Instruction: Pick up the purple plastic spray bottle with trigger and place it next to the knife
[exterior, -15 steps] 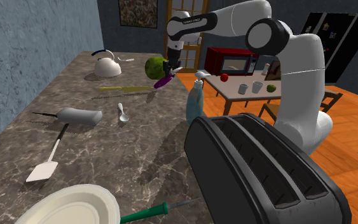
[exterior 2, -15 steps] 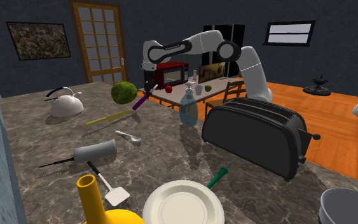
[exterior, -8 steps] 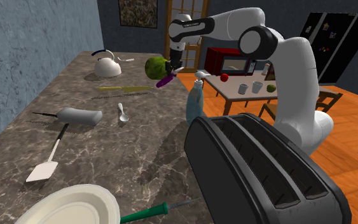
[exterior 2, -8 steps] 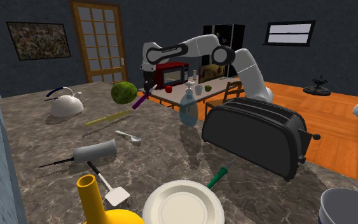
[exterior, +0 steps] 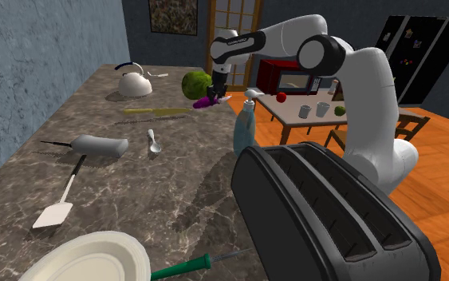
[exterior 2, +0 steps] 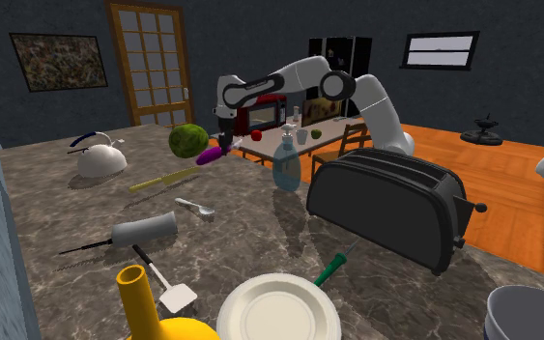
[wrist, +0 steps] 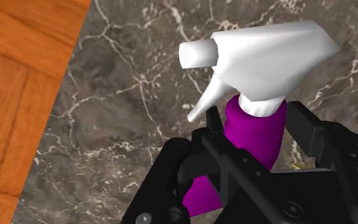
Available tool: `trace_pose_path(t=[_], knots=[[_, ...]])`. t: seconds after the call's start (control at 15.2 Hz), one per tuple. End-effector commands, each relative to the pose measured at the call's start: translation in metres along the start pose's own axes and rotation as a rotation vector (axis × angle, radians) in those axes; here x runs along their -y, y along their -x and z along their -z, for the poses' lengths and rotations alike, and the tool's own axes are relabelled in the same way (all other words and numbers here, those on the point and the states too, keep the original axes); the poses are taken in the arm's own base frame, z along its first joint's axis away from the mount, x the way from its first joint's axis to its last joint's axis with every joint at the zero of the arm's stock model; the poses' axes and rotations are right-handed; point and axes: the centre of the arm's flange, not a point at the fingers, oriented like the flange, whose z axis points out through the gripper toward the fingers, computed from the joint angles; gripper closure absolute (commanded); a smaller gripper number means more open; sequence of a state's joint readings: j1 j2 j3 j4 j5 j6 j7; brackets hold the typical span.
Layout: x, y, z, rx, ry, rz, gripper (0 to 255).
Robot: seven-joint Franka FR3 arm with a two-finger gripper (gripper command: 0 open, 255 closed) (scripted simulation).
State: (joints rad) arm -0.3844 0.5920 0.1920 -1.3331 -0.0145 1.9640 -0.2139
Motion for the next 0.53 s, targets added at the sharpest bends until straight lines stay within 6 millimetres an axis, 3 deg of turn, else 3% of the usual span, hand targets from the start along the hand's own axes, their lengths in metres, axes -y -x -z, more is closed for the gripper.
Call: trace_pose_path(t=[0.0,0.46], knots=[[-0.002,0.001,-0.013,0.000,0.000,0.000,255],[-0.005,0.004,-0.048,0.000,0.000,0.000,255]])
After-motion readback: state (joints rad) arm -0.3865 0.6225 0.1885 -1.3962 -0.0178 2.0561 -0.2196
